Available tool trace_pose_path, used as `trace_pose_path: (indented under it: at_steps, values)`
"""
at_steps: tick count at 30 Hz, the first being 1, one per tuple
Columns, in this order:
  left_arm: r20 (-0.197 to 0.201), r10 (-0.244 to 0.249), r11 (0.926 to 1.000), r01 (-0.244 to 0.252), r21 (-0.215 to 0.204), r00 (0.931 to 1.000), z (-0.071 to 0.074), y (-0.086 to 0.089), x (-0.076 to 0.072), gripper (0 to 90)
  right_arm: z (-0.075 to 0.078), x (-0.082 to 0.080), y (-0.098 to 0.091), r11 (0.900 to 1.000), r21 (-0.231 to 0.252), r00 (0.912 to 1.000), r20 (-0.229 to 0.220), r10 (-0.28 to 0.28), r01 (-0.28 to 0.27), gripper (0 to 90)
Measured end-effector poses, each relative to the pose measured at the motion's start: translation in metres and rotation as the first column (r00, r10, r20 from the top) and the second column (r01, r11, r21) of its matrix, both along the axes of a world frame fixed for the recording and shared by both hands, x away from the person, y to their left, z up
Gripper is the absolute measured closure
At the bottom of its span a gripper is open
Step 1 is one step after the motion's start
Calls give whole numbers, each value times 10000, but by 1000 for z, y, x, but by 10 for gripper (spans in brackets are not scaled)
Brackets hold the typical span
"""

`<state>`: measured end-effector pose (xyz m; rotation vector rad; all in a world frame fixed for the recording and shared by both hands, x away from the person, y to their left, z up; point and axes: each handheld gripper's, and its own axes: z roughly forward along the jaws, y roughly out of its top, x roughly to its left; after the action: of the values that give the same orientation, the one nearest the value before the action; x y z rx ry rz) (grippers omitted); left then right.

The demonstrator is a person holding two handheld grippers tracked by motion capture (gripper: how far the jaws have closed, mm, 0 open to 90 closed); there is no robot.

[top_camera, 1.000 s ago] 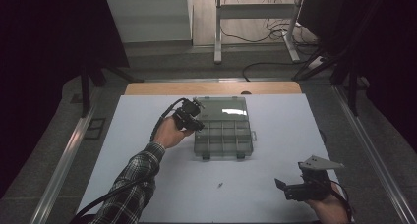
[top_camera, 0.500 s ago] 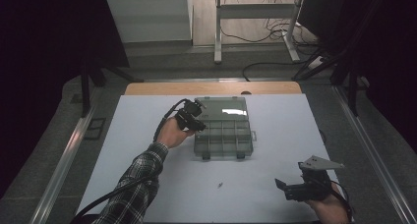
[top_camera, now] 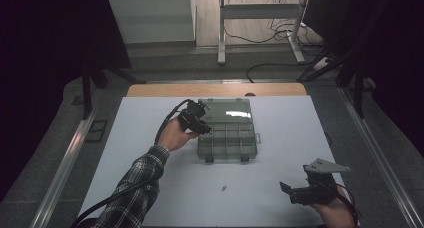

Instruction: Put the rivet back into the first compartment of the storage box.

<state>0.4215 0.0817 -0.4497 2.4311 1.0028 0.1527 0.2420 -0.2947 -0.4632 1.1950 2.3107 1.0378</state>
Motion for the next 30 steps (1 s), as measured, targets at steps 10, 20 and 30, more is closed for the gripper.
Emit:
trace_pose_path:
  at_steps: [10, 20, 30]
  values:
    - [170, -104, 9990, 111, -423, 9998, 9, 2, -11, 429, 0, 0, 0, 10000, -7, 10000, 9, 13, -13, 0]
    - [291, -170, 9958, 195, -895, 9994, 11, 14, -21, 309, 0, 0, 0, 10000, 3, 10000, 10, 0, 0, 0]
    - [434, -135, 9913, 191, -1302, 9990, 19, 29, -36, 180, 0, 0, 0, 10000, 0, 10000, 15, -7, 7, 0]
